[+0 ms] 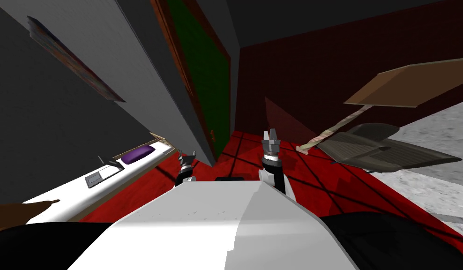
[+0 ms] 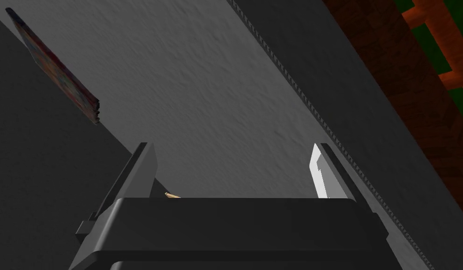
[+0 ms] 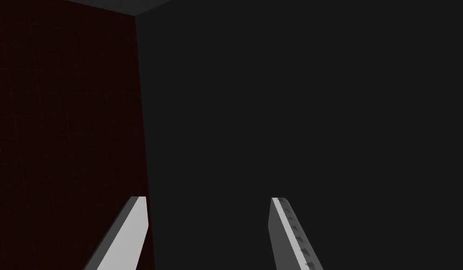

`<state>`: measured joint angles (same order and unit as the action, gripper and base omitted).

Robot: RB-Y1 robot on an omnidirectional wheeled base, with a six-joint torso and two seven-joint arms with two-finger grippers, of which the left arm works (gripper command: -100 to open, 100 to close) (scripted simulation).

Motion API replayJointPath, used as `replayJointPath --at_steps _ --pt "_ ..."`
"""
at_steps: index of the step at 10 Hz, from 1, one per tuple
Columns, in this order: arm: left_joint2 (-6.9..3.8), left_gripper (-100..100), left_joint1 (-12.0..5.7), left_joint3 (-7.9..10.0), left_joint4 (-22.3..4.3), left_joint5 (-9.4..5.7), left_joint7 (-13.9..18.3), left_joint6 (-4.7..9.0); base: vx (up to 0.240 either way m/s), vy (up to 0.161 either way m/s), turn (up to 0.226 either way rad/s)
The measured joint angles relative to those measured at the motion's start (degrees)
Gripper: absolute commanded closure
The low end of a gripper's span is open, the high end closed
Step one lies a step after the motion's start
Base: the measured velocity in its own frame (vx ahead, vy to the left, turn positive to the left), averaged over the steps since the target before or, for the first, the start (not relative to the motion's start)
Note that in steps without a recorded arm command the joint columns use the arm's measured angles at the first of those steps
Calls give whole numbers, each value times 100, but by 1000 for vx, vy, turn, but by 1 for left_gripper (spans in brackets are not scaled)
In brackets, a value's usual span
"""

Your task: Push the door open

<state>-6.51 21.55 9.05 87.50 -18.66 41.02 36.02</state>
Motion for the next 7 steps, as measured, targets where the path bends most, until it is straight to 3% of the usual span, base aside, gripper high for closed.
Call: replayJointPath --at_steps 7 --pt "7 -100 -179 249 -775 -440 628 254 119 -179 115"
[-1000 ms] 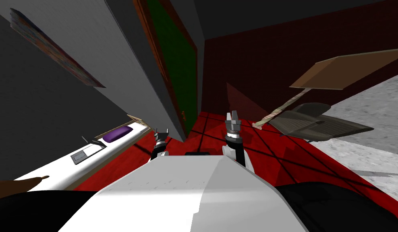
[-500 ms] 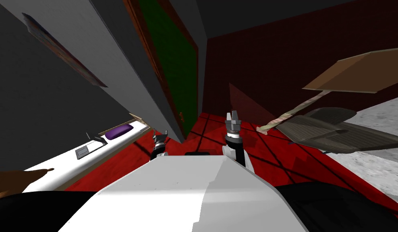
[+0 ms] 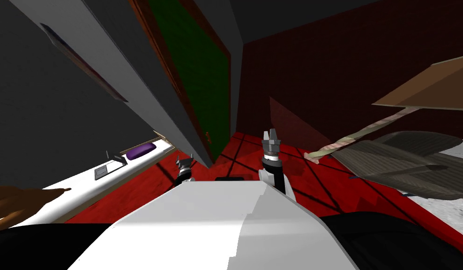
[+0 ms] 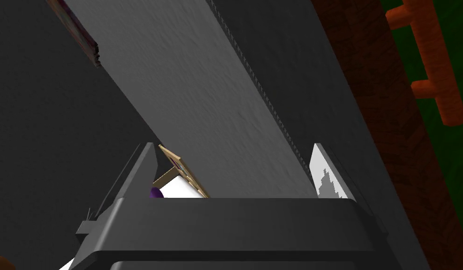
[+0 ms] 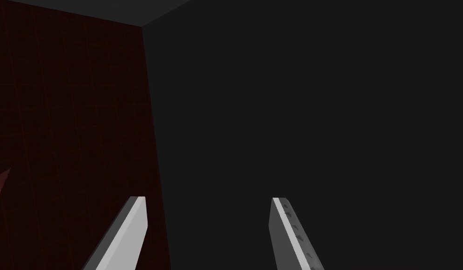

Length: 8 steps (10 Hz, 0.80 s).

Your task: Push the door open

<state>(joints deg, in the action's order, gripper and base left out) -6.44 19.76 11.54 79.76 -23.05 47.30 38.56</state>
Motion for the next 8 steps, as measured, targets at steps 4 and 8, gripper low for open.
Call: replayJointPath --at_steps 4,8 --pt "44 -100 -111 135 -402 -235 324 131 134 -159 107" --pt "46 -100 -249 284 -816 -474 667 256 138 -149 97"
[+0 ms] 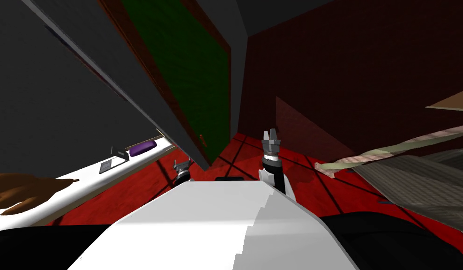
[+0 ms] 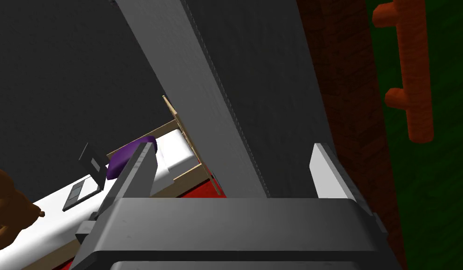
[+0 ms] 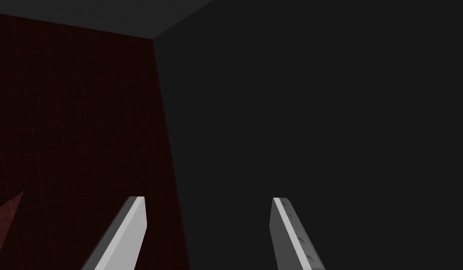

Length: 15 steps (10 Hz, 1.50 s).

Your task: Push the door open

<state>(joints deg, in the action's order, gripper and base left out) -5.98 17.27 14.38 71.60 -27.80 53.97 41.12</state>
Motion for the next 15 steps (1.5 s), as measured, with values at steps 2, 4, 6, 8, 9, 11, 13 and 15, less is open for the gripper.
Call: replayJointPath --at_steps 2,4,6,8,9,11,13,15 --pt "10 -100 -78 64 -222 -106 161 81 146 -151 85" --pt "43 -100 -133 135 -355 -213 294 119 143 -145 88" --pt "59 -100 -207 208 -518 -321 431 153 140 -130 82" --pt "96 -100 -245 270 -621 -417 548 182 163 -115 68" --pt "100 -100 -286 294 -735 -458 622 228 146 -127 81" --pt "112 -100 -359 360 -885 -554 751 269 135 -132 59" --pt "127 -100 -450 416 -1066 -636 870 327 143 -104 63" --pt "155 -100 -504 461 -1197 -707 979 385 156 -96 48"
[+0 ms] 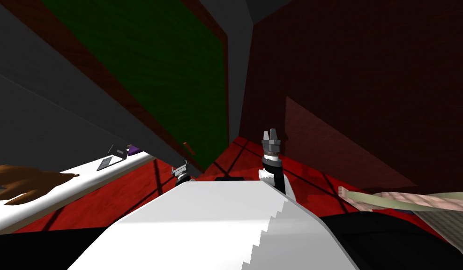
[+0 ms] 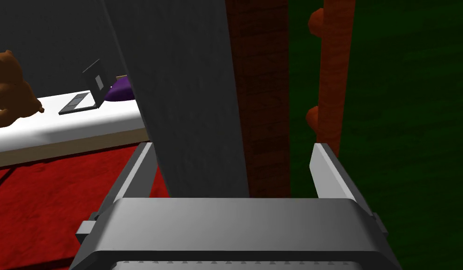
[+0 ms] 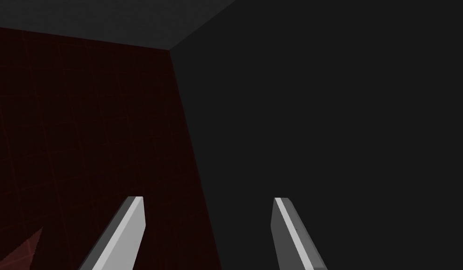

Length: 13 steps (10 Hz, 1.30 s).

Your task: Push the door open

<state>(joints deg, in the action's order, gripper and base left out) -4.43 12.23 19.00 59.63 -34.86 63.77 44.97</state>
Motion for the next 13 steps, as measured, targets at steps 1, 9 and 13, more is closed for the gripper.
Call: replayJointPath --at_steps 1,9,13 --pt "15 -100 -14 30 -18 -41 40 -5 142 -115 59" --pt "129 -100 -261 219 -508 -315 442 156 145 -105 44" --pt "75 -100 -295 235 -552 -324 445 158 107 117 -16"
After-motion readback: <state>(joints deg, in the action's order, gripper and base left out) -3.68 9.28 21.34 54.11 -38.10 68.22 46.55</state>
